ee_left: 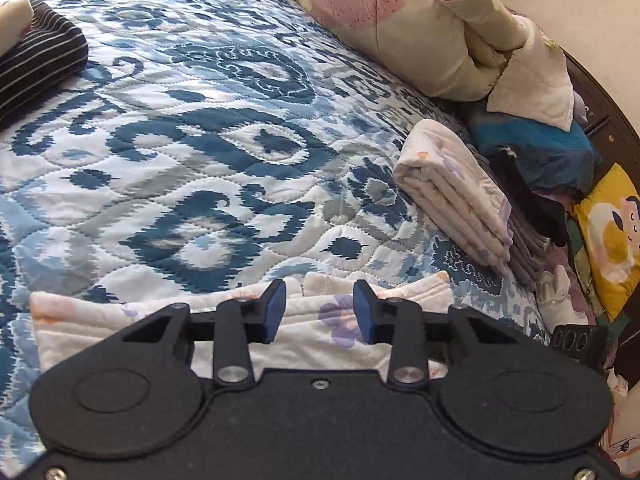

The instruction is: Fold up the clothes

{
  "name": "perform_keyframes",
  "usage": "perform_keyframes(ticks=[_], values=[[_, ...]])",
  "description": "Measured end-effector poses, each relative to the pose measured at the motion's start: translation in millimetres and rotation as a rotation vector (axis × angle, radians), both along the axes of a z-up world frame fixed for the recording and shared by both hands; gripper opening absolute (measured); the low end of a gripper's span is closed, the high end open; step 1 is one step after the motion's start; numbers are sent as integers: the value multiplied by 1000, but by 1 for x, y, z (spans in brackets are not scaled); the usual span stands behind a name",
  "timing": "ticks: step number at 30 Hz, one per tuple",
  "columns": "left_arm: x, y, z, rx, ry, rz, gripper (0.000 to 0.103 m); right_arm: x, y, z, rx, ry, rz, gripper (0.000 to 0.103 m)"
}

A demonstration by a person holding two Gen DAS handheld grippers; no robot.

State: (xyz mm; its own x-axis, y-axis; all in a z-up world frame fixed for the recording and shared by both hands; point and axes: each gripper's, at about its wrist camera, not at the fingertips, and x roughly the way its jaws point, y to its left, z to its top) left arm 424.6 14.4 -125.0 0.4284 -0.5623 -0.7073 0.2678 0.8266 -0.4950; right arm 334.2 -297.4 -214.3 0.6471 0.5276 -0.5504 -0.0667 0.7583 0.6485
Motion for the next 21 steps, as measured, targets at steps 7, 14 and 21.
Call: perform_keyframes(ticks=[7,14,21], values=[[19,-29,-11,70,3,-62,34,-4,-5,-9,38,-24,-11,25],[3,-45,-2,144,-133,-113,10,-5,-12,-14,110,-25,-23,20],[-14,-6,6,87,-173,-14,9,-3,-15,11,148,-95,42,11]])
